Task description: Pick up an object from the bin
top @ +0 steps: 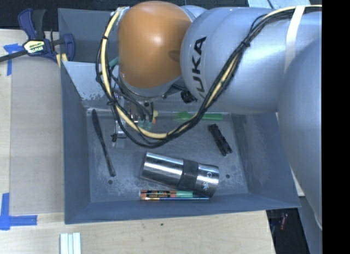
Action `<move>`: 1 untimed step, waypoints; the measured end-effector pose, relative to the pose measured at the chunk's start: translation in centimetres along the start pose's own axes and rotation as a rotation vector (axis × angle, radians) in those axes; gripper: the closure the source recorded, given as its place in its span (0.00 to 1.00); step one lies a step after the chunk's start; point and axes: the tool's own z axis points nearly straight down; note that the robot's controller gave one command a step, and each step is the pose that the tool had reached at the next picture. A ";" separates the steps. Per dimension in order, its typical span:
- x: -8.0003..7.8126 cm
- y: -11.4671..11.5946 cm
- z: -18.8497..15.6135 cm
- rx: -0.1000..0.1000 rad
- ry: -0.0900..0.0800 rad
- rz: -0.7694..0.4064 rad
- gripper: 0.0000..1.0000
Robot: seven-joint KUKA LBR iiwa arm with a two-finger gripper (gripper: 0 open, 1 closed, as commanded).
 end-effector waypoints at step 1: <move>-0.2 -0.2 -0.5 -0.002 -0.008 0.004 0.00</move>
Offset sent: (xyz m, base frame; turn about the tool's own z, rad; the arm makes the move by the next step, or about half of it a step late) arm 0.0292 -0.0040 -0.1590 -0.6466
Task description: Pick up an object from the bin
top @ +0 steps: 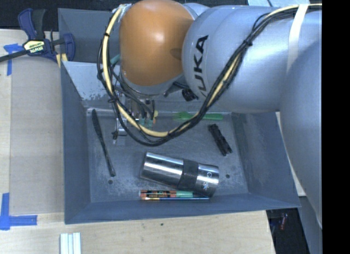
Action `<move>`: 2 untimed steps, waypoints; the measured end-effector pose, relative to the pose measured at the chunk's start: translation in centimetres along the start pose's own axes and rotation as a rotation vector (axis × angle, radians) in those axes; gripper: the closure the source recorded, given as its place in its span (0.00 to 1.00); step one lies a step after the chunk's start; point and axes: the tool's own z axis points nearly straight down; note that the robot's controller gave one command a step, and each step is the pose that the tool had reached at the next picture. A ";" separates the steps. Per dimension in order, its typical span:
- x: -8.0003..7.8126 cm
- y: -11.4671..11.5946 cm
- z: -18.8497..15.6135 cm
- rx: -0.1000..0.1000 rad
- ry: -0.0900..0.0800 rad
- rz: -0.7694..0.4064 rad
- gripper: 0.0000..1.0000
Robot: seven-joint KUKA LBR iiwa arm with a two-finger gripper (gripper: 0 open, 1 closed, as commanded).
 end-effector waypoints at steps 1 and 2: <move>-2.3 0.4 9.5 0.000 0.003 -0.499 0.00; -3.5 1.1 7.4 -0.001 -0.006 -0.605 0.00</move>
Offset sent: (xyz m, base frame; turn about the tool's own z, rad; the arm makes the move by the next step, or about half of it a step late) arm 0.0340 0.0114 -0.0744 -0.6081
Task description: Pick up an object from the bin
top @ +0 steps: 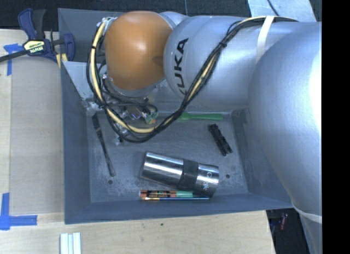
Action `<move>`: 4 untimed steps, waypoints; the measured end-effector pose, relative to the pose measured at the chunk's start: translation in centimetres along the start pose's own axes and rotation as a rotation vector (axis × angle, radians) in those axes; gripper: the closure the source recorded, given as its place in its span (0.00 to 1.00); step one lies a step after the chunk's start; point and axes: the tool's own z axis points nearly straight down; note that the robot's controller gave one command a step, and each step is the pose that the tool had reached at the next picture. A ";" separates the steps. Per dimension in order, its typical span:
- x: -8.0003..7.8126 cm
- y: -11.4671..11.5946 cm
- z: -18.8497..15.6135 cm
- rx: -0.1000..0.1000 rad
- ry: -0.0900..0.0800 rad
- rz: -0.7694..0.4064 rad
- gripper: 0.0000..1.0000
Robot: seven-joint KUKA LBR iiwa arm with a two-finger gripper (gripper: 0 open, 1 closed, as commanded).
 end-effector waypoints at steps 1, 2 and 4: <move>-0.9 -2.1 3.6 0.001 -0.004 -0.637 0.00; -0.9 -0.9 8.5 0.002 0.000 -0.330 0.00; -1.7 -1.2 9.0 0.004 -0.007 -1.232 1.00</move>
Offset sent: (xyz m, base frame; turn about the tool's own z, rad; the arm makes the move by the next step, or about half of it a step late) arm 0.0110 0.0012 -0.0908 -0.3256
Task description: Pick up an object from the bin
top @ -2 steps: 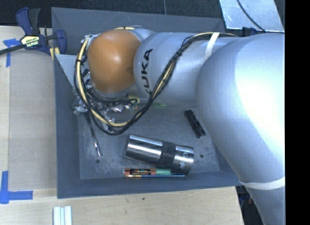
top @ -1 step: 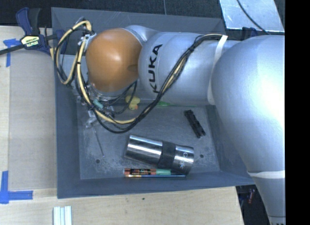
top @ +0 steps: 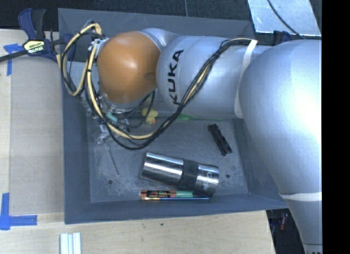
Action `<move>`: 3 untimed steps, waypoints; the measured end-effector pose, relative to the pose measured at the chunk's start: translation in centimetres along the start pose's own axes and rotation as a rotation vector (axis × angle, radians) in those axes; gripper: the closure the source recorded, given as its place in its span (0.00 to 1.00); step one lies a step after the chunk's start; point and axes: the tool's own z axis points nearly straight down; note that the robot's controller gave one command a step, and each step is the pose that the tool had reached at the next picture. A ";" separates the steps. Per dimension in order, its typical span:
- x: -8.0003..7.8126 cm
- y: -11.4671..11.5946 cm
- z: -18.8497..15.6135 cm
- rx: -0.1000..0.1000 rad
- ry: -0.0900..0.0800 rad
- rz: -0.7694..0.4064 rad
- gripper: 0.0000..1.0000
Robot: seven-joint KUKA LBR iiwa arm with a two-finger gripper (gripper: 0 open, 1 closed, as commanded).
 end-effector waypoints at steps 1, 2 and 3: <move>0.0 0.3 -1.3 -0.011 0.000 0.001 1.00; 0.0 0.2 -5.4 -0.009 -0.001 0.002 1.00; -0.1 0.0 -8.9 -0.002 -0.001 0.003 1.00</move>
Offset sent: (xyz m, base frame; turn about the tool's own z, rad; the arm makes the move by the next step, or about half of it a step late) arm -0.0023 -0.0007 0.1167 0.0014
